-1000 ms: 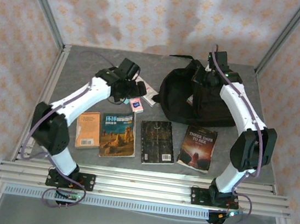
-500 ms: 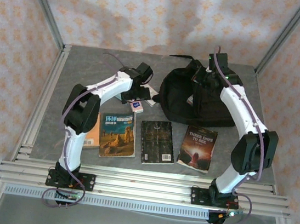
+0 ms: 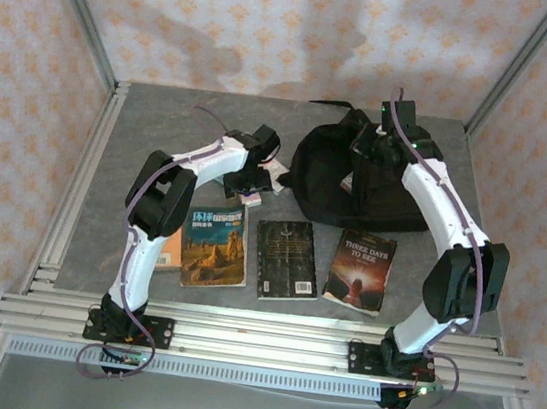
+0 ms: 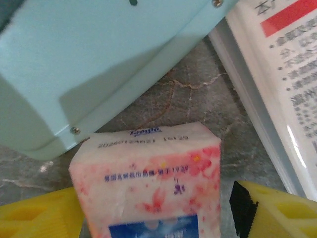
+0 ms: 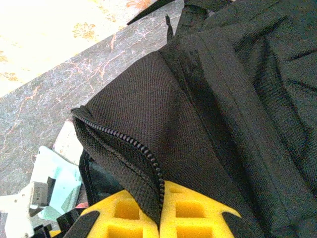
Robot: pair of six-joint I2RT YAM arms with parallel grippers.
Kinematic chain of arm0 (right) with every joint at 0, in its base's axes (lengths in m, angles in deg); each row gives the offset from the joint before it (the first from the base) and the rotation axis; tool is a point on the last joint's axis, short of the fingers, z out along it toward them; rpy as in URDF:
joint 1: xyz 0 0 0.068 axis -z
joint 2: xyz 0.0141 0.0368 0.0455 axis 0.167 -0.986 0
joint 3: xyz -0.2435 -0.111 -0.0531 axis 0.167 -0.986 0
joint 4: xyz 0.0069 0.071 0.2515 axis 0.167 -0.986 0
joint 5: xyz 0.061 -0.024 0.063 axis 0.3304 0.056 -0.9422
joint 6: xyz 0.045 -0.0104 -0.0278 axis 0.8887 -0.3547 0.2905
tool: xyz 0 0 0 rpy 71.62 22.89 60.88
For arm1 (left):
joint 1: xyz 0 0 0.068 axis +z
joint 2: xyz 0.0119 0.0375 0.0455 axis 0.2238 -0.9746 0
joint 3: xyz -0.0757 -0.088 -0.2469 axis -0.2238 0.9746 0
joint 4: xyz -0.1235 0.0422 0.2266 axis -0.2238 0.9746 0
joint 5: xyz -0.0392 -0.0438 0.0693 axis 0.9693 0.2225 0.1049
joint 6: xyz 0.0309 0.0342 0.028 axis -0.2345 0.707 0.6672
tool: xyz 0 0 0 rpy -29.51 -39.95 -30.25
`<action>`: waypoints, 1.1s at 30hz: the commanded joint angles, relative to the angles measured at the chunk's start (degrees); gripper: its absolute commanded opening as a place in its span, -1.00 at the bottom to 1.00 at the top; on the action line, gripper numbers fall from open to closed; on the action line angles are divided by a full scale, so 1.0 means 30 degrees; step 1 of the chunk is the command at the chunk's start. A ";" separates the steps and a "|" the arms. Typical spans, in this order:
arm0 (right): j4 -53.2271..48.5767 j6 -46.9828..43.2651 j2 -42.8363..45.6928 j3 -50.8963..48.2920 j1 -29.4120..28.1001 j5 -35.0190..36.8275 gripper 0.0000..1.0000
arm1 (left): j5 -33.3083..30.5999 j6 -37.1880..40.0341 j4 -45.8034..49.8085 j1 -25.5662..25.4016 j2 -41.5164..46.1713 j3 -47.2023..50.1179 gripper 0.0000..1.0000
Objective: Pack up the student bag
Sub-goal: Pick up the personal item from the center of the table, then place the personal item in the student bag.
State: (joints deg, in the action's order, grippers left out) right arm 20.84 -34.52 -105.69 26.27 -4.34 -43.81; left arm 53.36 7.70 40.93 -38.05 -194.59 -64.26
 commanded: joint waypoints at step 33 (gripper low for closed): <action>0.0387 -0.1029 0.2993 0.0683 -0.0035 -0.2856 -1.00 | 0.5186 0.1309 -0.1698 -0.2533 0.1431 -0.7588 -0.16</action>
State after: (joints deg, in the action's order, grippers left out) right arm 19.88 -37.58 -100.71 26.84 -4.34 -50.37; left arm 63.94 11.48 36.08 -43.56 -182.14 -79.38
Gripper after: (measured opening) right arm 0.049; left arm 0.422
